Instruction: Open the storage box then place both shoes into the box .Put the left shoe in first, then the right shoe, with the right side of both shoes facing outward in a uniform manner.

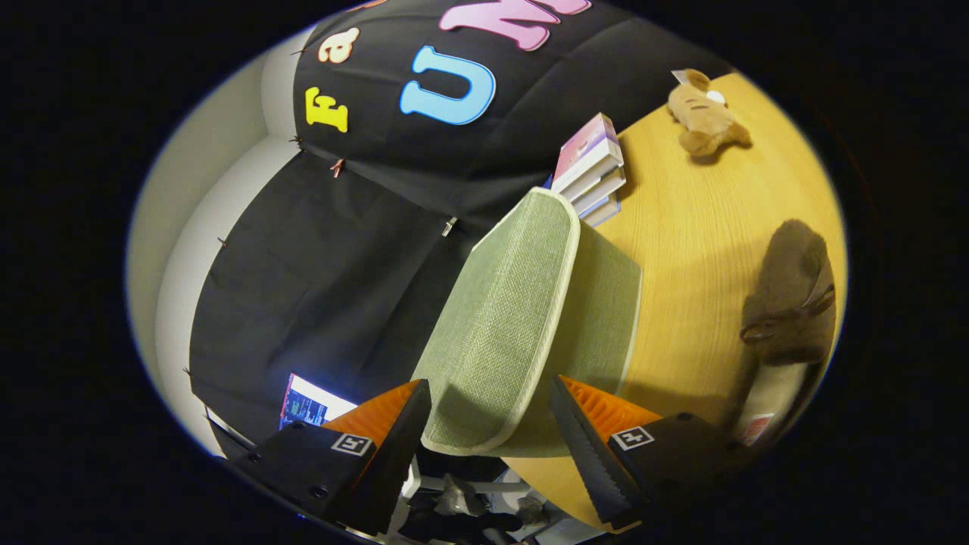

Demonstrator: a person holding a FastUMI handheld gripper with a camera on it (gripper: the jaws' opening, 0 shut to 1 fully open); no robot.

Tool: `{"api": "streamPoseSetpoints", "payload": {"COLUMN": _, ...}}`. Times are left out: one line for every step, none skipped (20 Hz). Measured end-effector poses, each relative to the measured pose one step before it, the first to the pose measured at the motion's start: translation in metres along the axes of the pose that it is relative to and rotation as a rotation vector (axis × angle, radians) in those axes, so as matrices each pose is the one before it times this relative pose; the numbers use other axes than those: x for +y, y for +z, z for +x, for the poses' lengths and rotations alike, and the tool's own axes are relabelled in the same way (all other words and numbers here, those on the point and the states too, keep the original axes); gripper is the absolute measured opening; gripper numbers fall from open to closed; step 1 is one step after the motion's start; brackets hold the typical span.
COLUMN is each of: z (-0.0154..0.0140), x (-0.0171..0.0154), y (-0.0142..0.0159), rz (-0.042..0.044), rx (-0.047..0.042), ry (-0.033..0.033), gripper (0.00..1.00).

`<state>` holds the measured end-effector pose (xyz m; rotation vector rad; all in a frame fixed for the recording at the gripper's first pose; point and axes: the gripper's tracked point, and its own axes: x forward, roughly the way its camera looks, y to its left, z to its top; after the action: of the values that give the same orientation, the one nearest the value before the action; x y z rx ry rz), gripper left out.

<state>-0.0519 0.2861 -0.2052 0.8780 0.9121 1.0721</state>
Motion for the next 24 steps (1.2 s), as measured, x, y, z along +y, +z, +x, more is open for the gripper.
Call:
{"api": "streamPoseSetpoints", "payload": {"z": 0.00497, "x": 0.00024, "y": -0.00065, "rz": 0.04934, "rx": 0.00967, "ry": 0.02034, "gripper": 0.98}}
{"api": "streamPoseSetpoints", "payload": {"z": 0.00179, "x": 0.00193, "y": -0.0002, "rz": 0.05394, "rx": 0.00199, "ry": 0.0232, "gripper": 0.98}}
{"api": "streamPoseSetpoints", "payload": {"z": 0.00171, "x": 0.00209, "y": 0.0018, "rz": 0.05704, "rx": -0.00139, "ry": 0.02362, "gripper": 0.98}}
{"api": "streamPoseSetpoints", "payload": {"z": 0.00112, "x": -0.001, "y": 0.00285, "rz": 0.04907, "rx": -0.00694, "ry": 0.01175, "gripper": 0.98}}
{"api": "streamPoseSetpoints", "payload": {"z": 0.00004, "x": -0.00028, "y": 0.0018, "rz": 0.04722, "rx": -0.00148, "ry": 0.01988, "gripper": 0.96}}
{"api": "streamPoseSetpoints", "payload": {"z": -0.00131, "x": 0.00232, "y": -0.00122, "rz": 0.04045, "rx": -0.00088, "ry": 0.01863, "gripper": 0.96}}
{"api": "streamPoseSetpoints", "payload": {"z": -0.00109, "x": 0.00051, "y": 0.00145, "rz": 0.02457, "rx": -0.00759, "ry": -0.00111, "gripper": 0.94}}
{"api": "streamPoseSetpoints", "payload": {"z": -0.0003, "x": 0.00015, "y": 0.00081, "rz": 0.01827, "rx": -0.00155, "ry": -0.00066, "gripper": 0.88}}
{"api": "streamPoseSetpoints", "payload": {"z": -0.00223, "x": 0.00296, "y": -0.00068, "rz": 0.02627, "rx": 0.00534, "ry": 0.00544, "gripper": 0.8}}
{"api": "streamPoseSetpoints", "payload": {"z": -0.00239, "x": 0.00315, "y": 0.00043, "rz": 0.0222, "rx": 0.00161, "ry": 0.00441, "gripper": 0.76}}
{"api": "streamPoseSetpoints", "payload": {"z": -0.00305, "x": 0.0034, "y": 0.00029, "rz": 0.02099, "rx": 0.00185, "ry": 0.00448, "gripper": 0.75}}
{"api": "streamPoseSetpoints", "payload": {"z": -0.00353, "x": 0.0034, "y": 0.0001, "rz": 0.01068, "rx": -0.00053, "ry": 0.00283, "gripper": 0.75}}
{"api": "streamPoseSetpoints", "payload": {"z": -0.003, "x": 0.0048, "y": -0.00067, "rz": 0.00699, "rx": 0.001, "ry": 0.00638, "gripper": 0.76}}
{"api": "streamPoseSetpoints", "payload": {"z": -0.00238, "x": 0.00723, "y": -0.00085, "rz": 0.0096, "rx": 0.00105, "ry": 0.01018, "gripper": 0.75}}
{"api": "streamPoseSetpoints", "payload": {"z": -0.0022, "x": 0.0086, "y": 0.00105, "rz": 0.01754, "rx": -0.0026, "ry": 0.02158, "gripper": 0.75}}
{"api": "streamPoseSetpoints", "payload": {"z": 0.00125, "x": 0.00249, "y": 0.00462, "rz": 0.01225, "rx": -0.02749, "ry": -0.01043, "gripper": 0.75}}
{"api": "streamPoseSetpoints", "payload": {"z": 0.0024, "x": 0.00392, "y": 0.00512, "rz": 0.01052, "rx": -0.01489, "ry": 0.0099, "gripper": 0.6}}
{"api": "streamPoseSetpoints", "payload": {"z": 0.0022, "x": 0.00369, "y": -0.00524, "rz": 0.01078, "rx": 0.01495, "ry": 0.0068, "gripper": 0.45}}
{"api": "streamPoseSetpoints", "payload": {"z": 0.00393, "x": 0.00082, "y": -0.00518, "rz": -0.01088, "rx": 0.01716, "ry": -0.00835, "gripper": 0.45}}
{"api": "streamPoseSetpoints", "payload": {"z": 0.00472, "x": -0.003, "y": -0.00336, "rz": -0.02948, "rx": 0.01135, "ry": -0.02607, "gripper": 0.45}}
{"api": "streamPoseSetpoints", "payload": {"z": 0.00595, "x": -0.01061, "y": 0.00349, "rz": -0.03939, "rx": -0.01107, "ry": -0.06139, "gripper": 0.35}}
{"api": "streamPoseSetpoints", "payload": {"z": 0.00346, "x": 0.0006, "y": 0.00001, "rz": -0.01067, "rx": 0.00463, "ry": -0.01081, "gripper": 0.26}}
{"api": "streamPoseSetpoints", "payload": {"z": 0.00245, "x": -0.00056, "y": -0.00443, "rz": 0.00286, "rx": 0.02018, "ry": -0.02312, "gripper": 0.16}}
{"api": "streamPoseSetpoints", "payload": {"z": -0.00384, "x": 0.00136, "y": 0.00312, "rz": -0.00314, "rx": -0.00383, "ry": -0.0174, "gripper": 0.11}}
